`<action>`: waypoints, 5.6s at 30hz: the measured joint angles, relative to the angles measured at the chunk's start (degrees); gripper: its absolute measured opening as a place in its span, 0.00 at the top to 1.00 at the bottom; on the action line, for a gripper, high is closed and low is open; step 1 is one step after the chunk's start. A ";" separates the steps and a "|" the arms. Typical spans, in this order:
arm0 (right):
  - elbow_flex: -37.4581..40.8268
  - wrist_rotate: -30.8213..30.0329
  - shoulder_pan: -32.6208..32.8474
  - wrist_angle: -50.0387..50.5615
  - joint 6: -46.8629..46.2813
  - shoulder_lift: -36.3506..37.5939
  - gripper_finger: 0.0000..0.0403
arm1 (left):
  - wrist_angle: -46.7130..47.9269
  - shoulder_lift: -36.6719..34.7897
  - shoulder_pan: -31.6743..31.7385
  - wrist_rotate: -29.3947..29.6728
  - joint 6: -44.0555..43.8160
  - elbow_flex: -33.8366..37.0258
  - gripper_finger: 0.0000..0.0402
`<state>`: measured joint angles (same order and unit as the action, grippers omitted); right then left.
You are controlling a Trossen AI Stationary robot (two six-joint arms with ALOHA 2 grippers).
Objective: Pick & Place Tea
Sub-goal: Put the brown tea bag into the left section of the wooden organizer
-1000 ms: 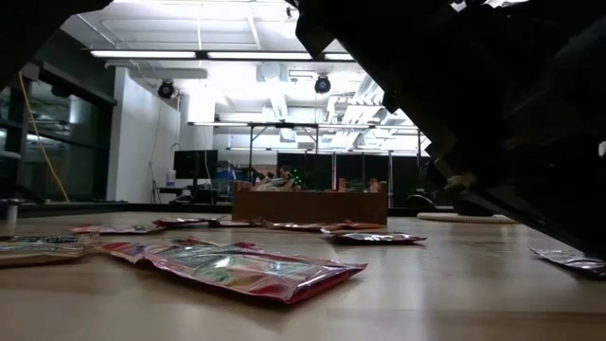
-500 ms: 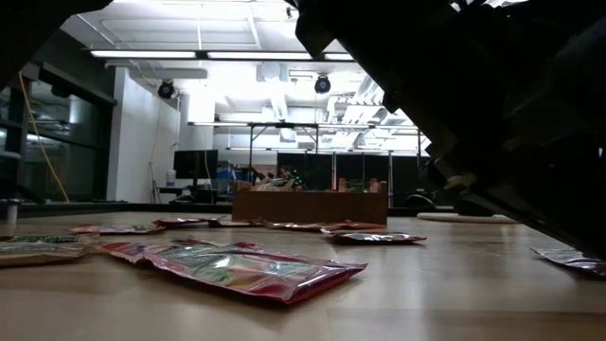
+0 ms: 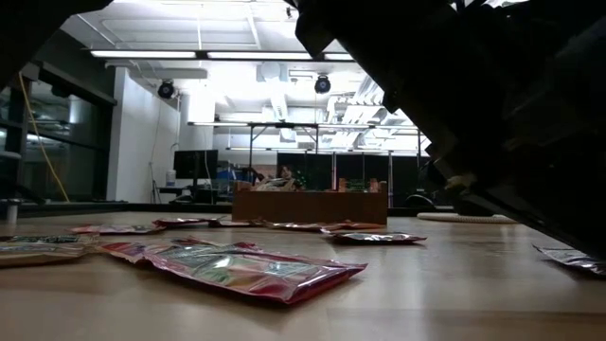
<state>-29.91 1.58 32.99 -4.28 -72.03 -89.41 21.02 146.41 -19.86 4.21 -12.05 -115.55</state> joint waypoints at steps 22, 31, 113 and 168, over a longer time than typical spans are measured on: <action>0.10 -5.68 0.18 12.88 1.57 7.30 1.00 | 10.96 -6.55 1.71 1.15 2.85 0.56 0.75; 0.13 -7.85 0.17 20.84 7.19 15.28 1.00 | 25.72 -12.83 1.91 1.70 2.73 0.69 0.73; -55.88 -21.11 -24.13 69.62 60.36 20.72 1.00 | 7.87 -36.68 26.99 -13.90 1.58 0.35 0.98; -55.84 -27.06 -23.96 83.83 46.56 40.85 0.50 | 14.89 -52.67 36.74 -4.52 0.94 10.53 1.00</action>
<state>-85.76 -25.47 9.04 79.55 -25.47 -48.55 35.91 93.74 16.88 -0.31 -11.12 -105.02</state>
